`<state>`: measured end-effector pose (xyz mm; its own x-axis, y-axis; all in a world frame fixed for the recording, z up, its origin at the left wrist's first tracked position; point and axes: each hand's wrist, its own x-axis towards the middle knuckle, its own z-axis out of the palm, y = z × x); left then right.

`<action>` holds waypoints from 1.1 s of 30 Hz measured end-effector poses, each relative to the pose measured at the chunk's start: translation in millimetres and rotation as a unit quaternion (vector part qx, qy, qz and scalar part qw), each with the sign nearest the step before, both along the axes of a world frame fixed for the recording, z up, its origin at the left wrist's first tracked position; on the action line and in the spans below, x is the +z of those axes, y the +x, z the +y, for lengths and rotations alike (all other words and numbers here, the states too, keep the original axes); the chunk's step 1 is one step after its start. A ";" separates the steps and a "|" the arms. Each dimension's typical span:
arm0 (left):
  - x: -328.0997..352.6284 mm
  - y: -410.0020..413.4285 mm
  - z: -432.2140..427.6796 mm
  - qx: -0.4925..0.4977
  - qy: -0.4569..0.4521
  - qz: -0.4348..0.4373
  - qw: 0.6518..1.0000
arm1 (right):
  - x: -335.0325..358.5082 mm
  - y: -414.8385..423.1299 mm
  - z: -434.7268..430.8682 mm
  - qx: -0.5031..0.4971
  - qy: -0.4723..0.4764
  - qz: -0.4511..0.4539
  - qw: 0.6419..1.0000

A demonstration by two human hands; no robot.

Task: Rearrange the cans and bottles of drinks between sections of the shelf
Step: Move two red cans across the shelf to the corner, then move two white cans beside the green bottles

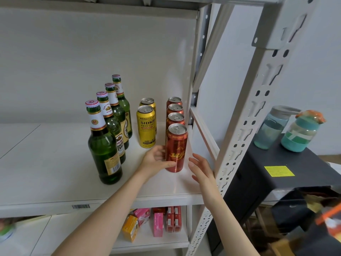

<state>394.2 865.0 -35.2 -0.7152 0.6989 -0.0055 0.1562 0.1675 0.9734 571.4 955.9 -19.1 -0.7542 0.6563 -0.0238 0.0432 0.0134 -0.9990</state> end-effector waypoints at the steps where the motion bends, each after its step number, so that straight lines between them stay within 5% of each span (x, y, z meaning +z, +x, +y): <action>1: -0.6 -1.2 -3.3 0.007 -0.006 0.002 1.000 | 0.8 0.3 -0.3 -0.001 0.001 -0.001 1.000; 10: -6.3 -0.1 -45.0 0.034 -0.067 0.069 0.995 | 3.1 7.8 -13.2 -0.041 0.027 -0.008 0.999; 17: -3.6 15.8 -105.9 0.013 -0.119 0.346 0.931 | 7.9 21.4 -41.6 -0.116 0.183 -0.079 0.973; 23: 11.6 24.8 -165.0 0.009 -0.146 0.510 0.848 | 8.9 26.1 -84.4 -0.143 0.376 -0.176 0.898; 33: 28.5 0.6 -276.7 0.060 -0.240 0.600 0.761 | 13.9 2.9 -167.3 -0.135 0.549 -0.274 0.778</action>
<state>394.8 588.3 -6.7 -0.4649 0.7514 0.4682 0.8399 0.5416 -0.0351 574.3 788.6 -5.2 -0.6593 0.6406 0.3935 0.6075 0.7623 -0.2232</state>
